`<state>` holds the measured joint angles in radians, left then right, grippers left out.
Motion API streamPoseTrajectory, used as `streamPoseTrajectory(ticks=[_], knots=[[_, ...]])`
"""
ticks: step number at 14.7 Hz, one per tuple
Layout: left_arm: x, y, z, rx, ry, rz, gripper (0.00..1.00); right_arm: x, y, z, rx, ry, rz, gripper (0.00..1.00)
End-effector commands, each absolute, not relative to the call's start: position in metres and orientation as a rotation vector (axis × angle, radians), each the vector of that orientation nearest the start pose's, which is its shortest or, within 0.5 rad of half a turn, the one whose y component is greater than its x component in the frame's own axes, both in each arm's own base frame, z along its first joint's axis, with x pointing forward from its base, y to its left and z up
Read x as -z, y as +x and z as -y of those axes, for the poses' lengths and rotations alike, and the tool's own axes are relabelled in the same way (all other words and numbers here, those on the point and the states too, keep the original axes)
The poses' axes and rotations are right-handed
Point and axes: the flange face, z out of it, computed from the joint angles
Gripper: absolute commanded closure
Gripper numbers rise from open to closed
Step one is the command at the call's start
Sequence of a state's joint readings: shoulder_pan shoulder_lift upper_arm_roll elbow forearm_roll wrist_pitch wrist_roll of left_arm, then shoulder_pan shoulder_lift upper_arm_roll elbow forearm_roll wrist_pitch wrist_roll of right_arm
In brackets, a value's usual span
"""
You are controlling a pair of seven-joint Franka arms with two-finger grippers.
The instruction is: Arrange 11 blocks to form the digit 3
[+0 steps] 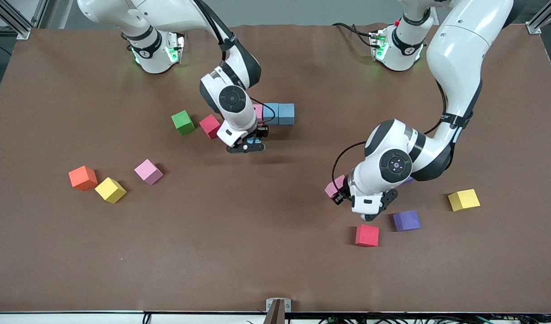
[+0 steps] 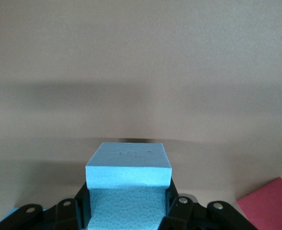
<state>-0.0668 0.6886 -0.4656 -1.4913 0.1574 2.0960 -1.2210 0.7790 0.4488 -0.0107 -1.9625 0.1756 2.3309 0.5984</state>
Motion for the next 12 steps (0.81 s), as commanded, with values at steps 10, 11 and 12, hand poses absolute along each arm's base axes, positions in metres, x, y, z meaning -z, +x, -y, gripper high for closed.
streamPoseTrajectory(ticks=[10, 11, 12], knots=[[-0.299, 0.631, 0.313, -0.234, -3.035, 1.056, 0.80, -0.227, 0.406, -0.421, -0.162, -3.092, 0.040, 0.65], [-0.299, 0.630, 0.314, -0.234, -3.036, 1.054, 0.80, -0.227, 0.406, -0.421, -0.163, -3.093, 0.037, 0.65], [-0.298, 0.630, 0.314, -0.236, -3.033, 1.058, 0.80, -0.226, 0.406, -0.421, -0.165, -3.094, 0.035, 0.65]])
